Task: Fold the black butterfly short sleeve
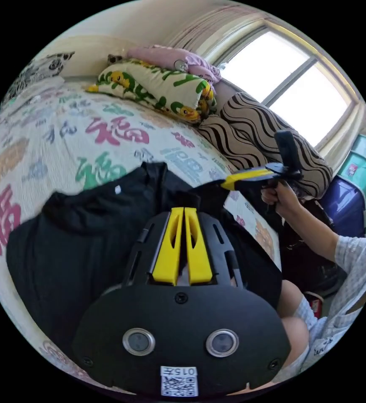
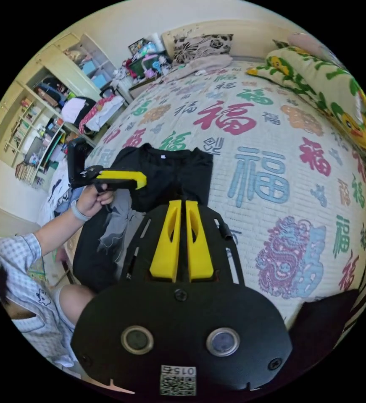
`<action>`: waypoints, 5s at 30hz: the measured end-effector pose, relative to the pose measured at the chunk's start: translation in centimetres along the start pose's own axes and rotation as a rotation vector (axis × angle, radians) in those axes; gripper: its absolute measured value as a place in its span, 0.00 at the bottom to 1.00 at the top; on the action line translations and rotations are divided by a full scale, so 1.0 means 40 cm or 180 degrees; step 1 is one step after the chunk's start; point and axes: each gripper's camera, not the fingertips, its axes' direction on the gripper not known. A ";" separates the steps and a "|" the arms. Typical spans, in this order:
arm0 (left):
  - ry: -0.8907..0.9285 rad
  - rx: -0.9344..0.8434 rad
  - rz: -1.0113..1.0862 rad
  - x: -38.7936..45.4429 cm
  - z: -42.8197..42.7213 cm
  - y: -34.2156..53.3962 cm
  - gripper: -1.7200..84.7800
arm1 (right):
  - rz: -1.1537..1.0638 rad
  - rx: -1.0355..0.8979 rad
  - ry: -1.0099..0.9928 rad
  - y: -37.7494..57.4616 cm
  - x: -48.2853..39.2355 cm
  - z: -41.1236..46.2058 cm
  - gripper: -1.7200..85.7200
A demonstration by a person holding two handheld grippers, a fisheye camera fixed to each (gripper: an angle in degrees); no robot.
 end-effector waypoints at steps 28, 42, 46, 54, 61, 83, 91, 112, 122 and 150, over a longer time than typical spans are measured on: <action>0.0662 0.0251 0.0780 0.252 0.317 -0.223 0.15 | 0.2226 0.1239 -0.0328 0.517 0.241 -0.041 0.02; -0.0392 0.0548 -0.0025 0.058 -0.512 0.329 0.11 | 0.1646 0.1297 -0.0488 0.548 -0.186 -0.164 0.02; -0.0824 0.0602 -0.0820 -0.058 -0.707 0.464 0.10 | 0.1175 0.1099 -0.0755 0.411 -0.355 -0.119 0.02; -0.0901 0.0777 -0.1540 -0.265 -0.796 0.667 0.09 | 0.0433 0.0446 -0.0747 0.120 -0.665 0.063 0.03; -0.0735 0.0566 -0.1707 -0.477 -0.680 0.768 0.10 | -0.0028 -0.0256 -0.0471 -0.248 -0.846 0.302 0.10; -0.0337 -0.0373 -0.1285 -0.736 -0.532 0.823 0.10 | 0.1456 -0.0324 -0.0587 -0.206 -0.694 0.489 0.04; -0.0228 -0.0092 -0.1152 -0.775 -0.463 0.828 0.14 | 0.0615 0.0000 0.0101 -0.375 -0.798 0.448 0.12; -0.0313 0.0776 -0.1492 -0.895 -0.479 1.007 0.01 | -0.0057 -0.0354 0.0159 -0.646 -0.872 0.671 0.02; -0.1503 0.1266 -0.2002 -0.920 -0.665 1.243 0.01 | -0.0973 -0.0319 -0.0477 -0.764 -1.195 0.958 0.03; -0.0898 -0.0044 -0.0786 -0.503 -0.394 1.357 0.12 | 0.1202 -0.0261 0.0935 0.663 -0.607 0.606 0.04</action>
